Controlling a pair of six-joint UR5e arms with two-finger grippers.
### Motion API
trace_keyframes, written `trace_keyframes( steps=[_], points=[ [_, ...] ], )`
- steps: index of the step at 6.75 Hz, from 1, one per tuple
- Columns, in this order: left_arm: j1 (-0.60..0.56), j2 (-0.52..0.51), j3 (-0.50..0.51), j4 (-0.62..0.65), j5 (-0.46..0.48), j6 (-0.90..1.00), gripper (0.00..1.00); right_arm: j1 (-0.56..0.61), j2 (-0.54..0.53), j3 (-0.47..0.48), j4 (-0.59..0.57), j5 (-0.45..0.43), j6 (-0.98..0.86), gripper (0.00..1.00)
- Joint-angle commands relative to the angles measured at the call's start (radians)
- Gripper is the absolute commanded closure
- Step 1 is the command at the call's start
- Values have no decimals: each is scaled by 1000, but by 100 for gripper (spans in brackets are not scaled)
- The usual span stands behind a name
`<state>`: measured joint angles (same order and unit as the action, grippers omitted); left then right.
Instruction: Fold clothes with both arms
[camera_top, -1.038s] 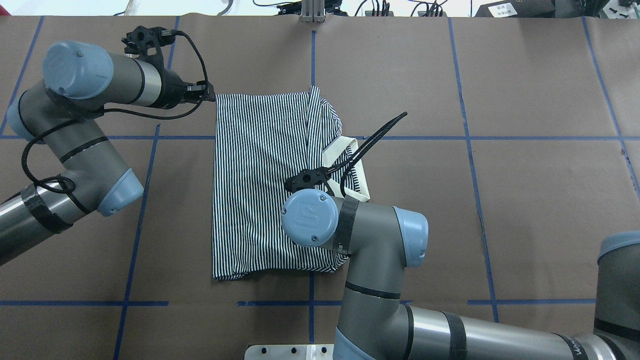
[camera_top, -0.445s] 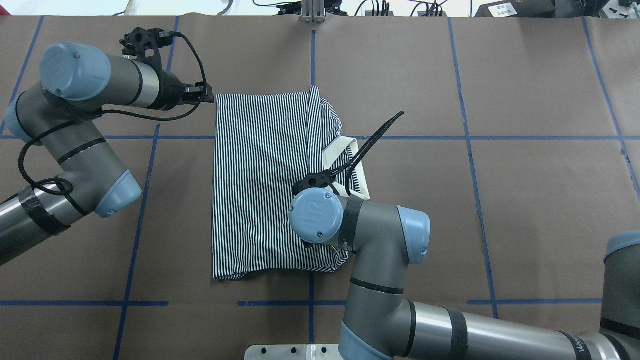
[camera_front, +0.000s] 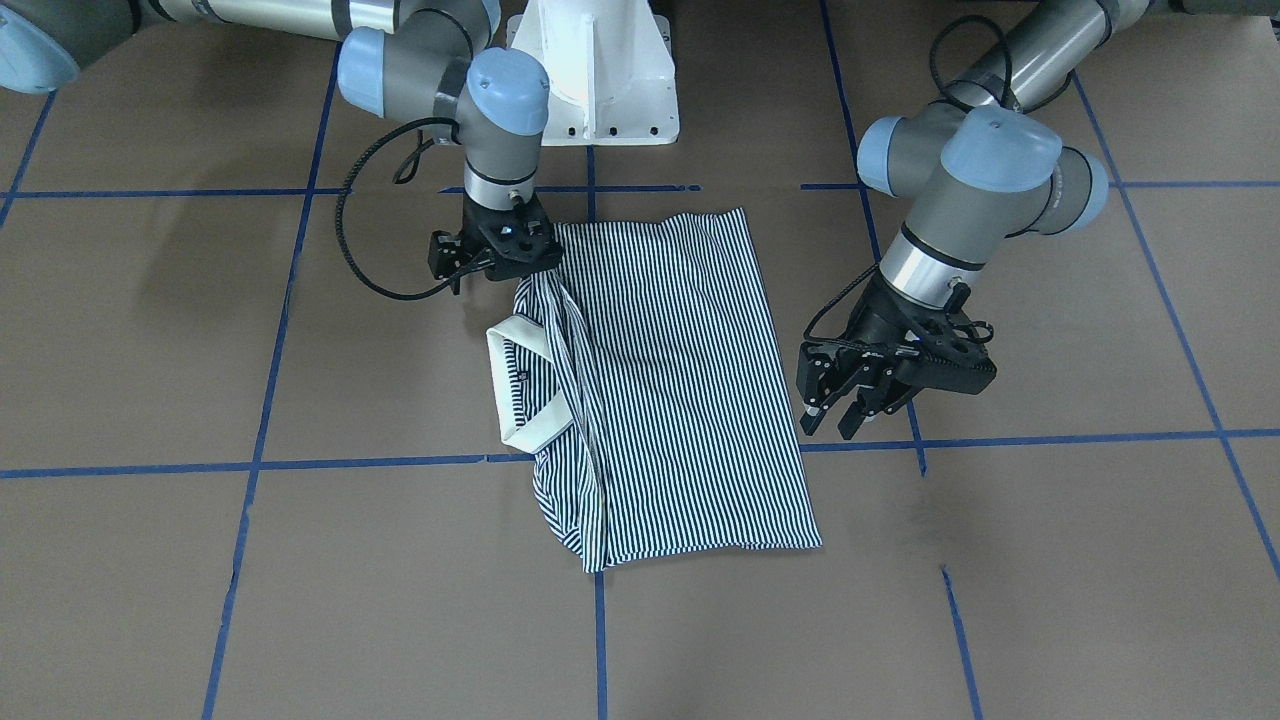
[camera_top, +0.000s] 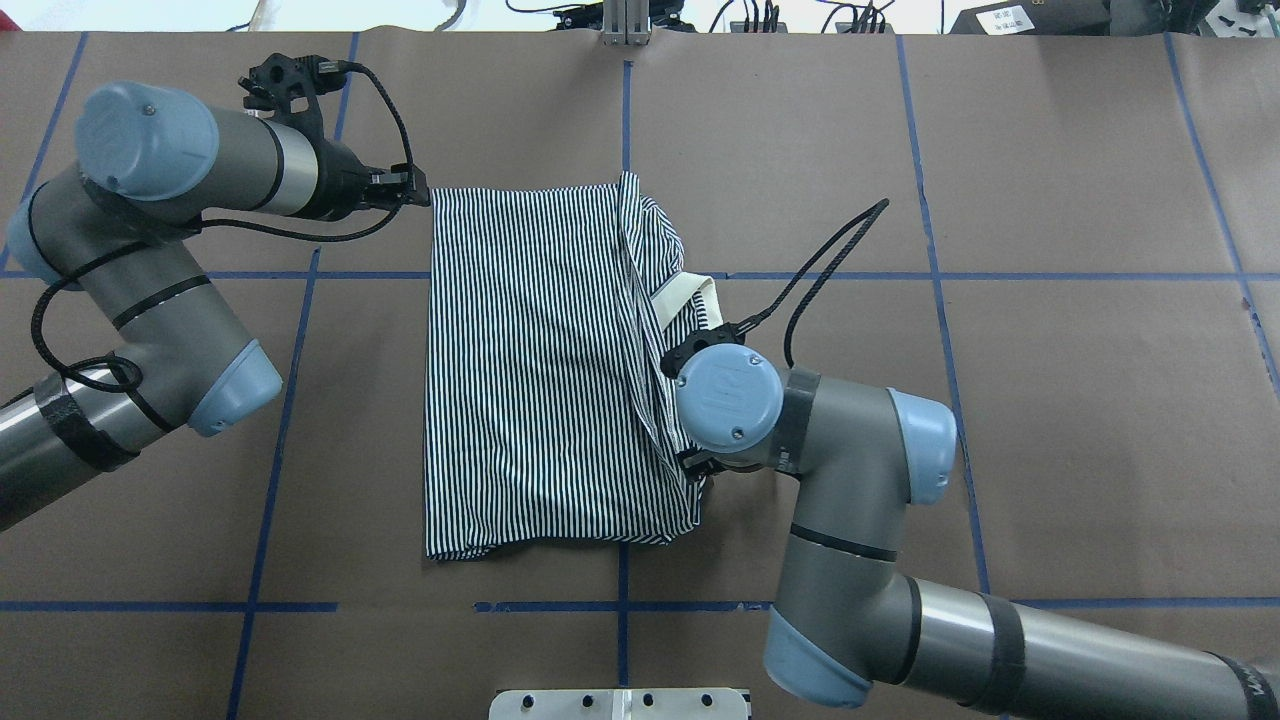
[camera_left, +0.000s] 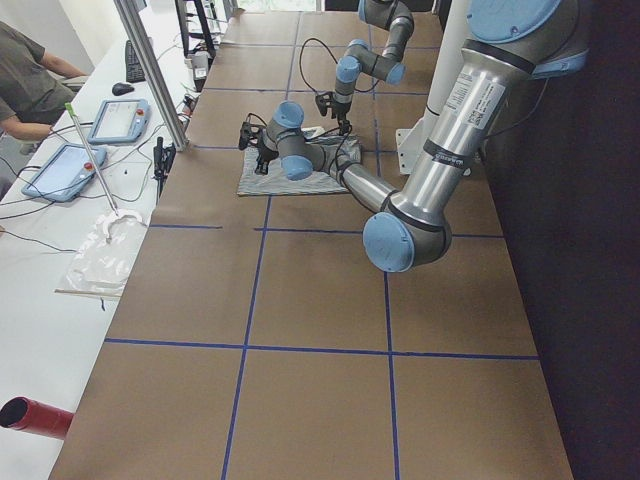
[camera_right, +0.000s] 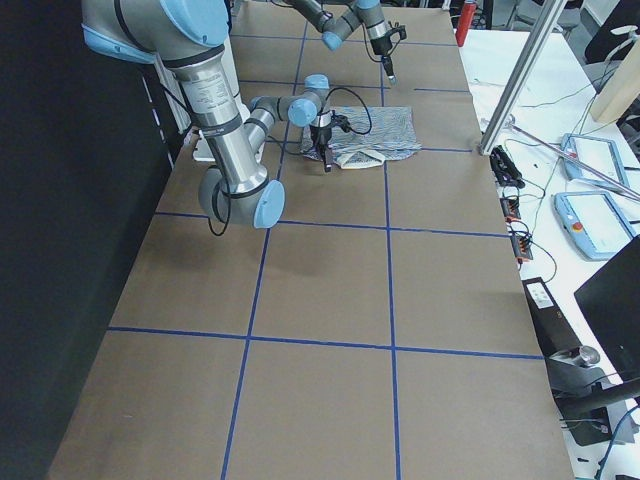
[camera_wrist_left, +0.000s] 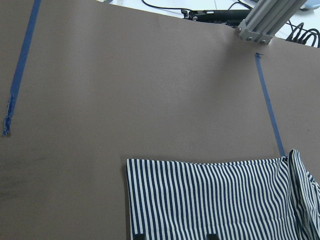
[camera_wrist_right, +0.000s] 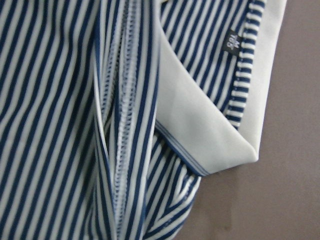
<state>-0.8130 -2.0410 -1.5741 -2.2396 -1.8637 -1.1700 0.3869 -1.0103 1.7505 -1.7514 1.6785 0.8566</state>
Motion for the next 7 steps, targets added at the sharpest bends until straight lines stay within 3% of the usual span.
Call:
trace_keyframes(
  steps=[1, 2, 4, 5, 6, 7],
  points=[
    [0, 10, -23, 0, -22, -10, 49, 23, -59, 81, -20, 14, -28, 0],
    [0, 10, -23, 0, -22, -10, 49, 53, 12, 46, -14, 13, -21, 0],
    [0, 18, -35, 2, -22, -19, 49, 70, 216, -146, -2, 10, 57, 0],
    [0, 18, -35, 2, -22, -23, 49, 69, 284, -273, 113, 10, 108, 0],
    [0, 18, -37, 2, -22, -26, 49, 67, 320, -346, 148, 12, 127, 0],
    [0, 18, -37, 2, -22, -33, 49, 60, 312, -348, 142, 13, 127, 0]
  ],
)
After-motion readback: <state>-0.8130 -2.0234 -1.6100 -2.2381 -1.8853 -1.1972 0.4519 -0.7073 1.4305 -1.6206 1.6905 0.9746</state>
